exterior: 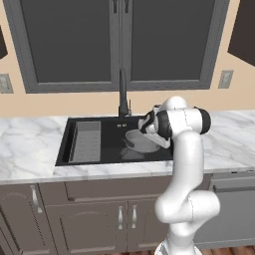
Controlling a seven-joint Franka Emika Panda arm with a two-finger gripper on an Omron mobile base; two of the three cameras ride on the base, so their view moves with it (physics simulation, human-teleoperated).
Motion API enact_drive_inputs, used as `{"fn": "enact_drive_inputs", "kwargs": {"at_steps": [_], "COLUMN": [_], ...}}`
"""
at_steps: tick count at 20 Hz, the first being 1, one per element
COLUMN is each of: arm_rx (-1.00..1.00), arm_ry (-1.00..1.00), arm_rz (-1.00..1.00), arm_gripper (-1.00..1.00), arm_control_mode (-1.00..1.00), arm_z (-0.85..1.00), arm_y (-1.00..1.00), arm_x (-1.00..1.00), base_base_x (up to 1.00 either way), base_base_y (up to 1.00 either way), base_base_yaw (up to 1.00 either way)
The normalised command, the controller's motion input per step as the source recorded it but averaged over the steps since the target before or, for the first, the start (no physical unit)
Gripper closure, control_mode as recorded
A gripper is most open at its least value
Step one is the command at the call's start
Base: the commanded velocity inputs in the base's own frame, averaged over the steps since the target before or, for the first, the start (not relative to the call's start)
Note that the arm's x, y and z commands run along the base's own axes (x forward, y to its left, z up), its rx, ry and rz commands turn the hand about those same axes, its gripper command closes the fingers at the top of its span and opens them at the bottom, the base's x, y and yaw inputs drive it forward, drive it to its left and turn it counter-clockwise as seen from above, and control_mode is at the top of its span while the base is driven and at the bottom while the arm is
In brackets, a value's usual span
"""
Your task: Move the pot and pan from the stove into the sink.
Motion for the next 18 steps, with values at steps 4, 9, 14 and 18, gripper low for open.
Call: {"fn": "enact_drive_inputs", "kwargs": {"at_steps": [4,9,14,18], "arm_rx": [0.01,0.04,0.04,0.02], "arm_ry": [0.00,0.01,0.02,0.06], "arm_rz": [0.00,0.00,0.00,0.02], "arm_gripper": [-1.00,-1.00,-1.00,-1.00], "arm_control_mode": [-1.00,-1.00,-1.00,-1.00], "arm_z": [0.02,0.58,0.85,0.82], "arm_y": [0.00,0.00,-0.01,-0.02], "arm_x": [0.14,0.17,0.03,-0.17], "base_base_x": [0.00,0.00,0.00,0.00], "base_base_y": [0.00,0.00,0.00,0.00], "base_base_yaw": [0.00,0.00,0.00,0.00]}}
